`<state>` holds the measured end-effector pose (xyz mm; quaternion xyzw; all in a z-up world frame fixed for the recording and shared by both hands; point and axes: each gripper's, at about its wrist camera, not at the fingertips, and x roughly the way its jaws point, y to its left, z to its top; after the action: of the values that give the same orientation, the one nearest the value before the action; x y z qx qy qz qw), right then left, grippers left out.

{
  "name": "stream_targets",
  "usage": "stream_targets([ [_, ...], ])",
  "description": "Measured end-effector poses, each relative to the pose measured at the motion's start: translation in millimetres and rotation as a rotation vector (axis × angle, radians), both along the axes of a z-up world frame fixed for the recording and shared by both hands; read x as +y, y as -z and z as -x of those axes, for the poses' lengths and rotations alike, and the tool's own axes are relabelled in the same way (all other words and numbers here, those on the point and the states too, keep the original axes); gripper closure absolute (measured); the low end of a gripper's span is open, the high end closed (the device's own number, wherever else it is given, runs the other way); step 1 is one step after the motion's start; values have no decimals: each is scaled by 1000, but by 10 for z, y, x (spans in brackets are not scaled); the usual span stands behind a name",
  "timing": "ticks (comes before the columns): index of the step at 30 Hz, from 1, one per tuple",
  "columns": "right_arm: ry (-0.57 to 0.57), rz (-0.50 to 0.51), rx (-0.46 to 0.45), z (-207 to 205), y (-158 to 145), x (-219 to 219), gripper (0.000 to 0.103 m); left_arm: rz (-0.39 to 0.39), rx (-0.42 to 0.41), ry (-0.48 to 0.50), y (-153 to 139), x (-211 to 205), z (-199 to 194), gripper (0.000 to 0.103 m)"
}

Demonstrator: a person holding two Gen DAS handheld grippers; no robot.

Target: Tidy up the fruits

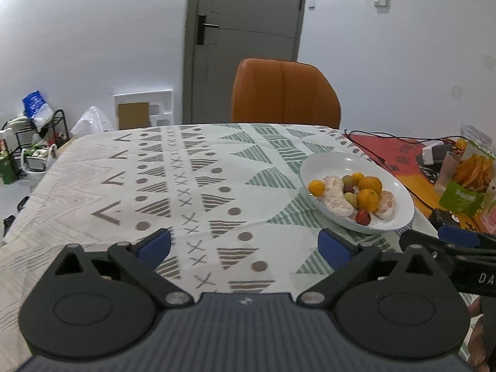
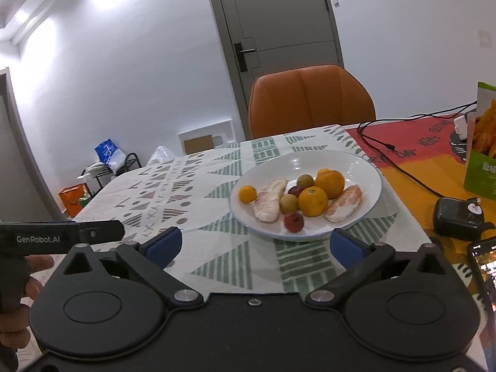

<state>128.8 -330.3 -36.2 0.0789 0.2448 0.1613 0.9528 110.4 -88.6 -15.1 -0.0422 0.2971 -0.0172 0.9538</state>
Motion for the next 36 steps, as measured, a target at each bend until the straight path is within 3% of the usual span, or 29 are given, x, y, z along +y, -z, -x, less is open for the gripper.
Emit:
stream_targets([
  [23, -85, 1, -41, 531, -345, 149, 0, -29, -72, -51, -412, 448, 779, 0],
  [36, -107, 30, -72, 777, -485, 184, 0, -33, -111, -30, -533, 517, 1071, 0],
])
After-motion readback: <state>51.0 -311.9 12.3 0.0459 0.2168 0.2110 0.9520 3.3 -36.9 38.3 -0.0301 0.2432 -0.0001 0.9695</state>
